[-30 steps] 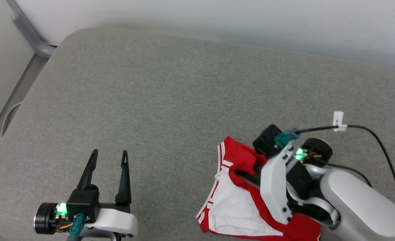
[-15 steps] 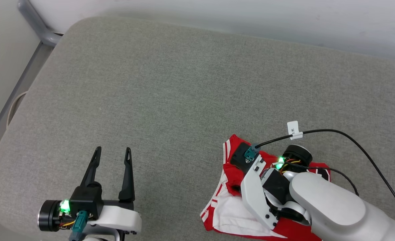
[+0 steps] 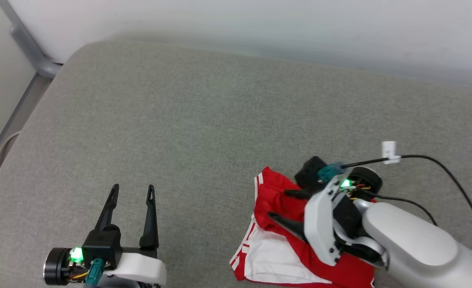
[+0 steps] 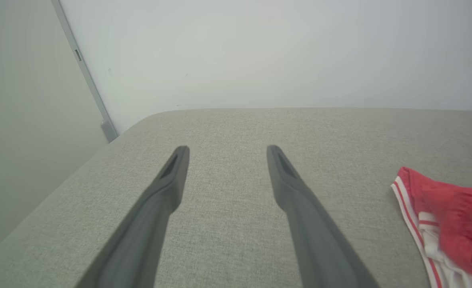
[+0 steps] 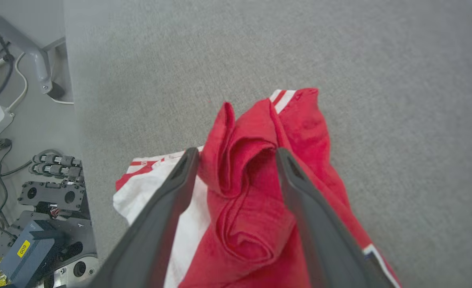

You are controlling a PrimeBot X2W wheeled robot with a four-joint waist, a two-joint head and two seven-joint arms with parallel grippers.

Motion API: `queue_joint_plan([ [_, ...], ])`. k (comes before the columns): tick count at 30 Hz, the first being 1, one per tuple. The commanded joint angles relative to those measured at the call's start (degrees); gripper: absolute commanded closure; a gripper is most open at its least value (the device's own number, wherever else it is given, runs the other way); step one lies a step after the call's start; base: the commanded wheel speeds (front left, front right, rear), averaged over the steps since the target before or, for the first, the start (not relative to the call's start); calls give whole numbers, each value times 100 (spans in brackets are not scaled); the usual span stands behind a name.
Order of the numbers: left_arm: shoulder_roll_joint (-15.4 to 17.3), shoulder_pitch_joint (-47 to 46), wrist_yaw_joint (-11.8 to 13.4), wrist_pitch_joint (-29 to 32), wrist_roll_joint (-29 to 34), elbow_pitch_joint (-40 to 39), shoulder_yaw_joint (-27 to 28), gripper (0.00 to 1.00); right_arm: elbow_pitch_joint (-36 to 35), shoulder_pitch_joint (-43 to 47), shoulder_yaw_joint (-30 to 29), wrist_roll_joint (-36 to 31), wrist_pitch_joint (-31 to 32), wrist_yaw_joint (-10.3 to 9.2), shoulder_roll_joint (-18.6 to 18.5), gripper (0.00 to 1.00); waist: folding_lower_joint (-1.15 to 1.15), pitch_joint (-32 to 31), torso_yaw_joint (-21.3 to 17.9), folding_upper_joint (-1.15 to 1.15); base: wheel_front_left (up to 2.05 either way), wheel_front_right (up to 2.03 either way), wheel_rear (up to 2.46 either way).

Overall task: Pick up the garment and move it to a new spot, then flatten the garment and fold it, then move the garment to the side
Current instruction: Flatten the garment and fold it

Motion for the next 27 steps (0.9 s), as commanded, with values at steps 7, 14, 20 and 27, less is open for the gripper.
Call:
queue_joint_plan([
  [7, 94, 284, 10, -42, 30, -17, 82, 0, -503, 581, -928, -431, -803, -7, -515, 0, 0, -350, -391, 0, 0, 0, 0],
  [14, 117, 437, 5, -42, 32, -51, 74, 0, -618, 1508, -2514, -1474, -1705, -7, -321, 0, 0, -550, -688, 0, 0, 0, 0],
  [20, 154, 520, 8, -41, 39, -102, 78, 0, -812, 2435, -4217, -2544, -2391, -7, 295, 0, 0, -665, -884, 0, 0, 0, 0],
  [27, 173, 581, 33, -41, 36, -171, 72, 0, -1296, 3419, -5528, -3375, -2945, -6, 1080, 0, 0, -786, -981, 0, 0, 0, 0],
])
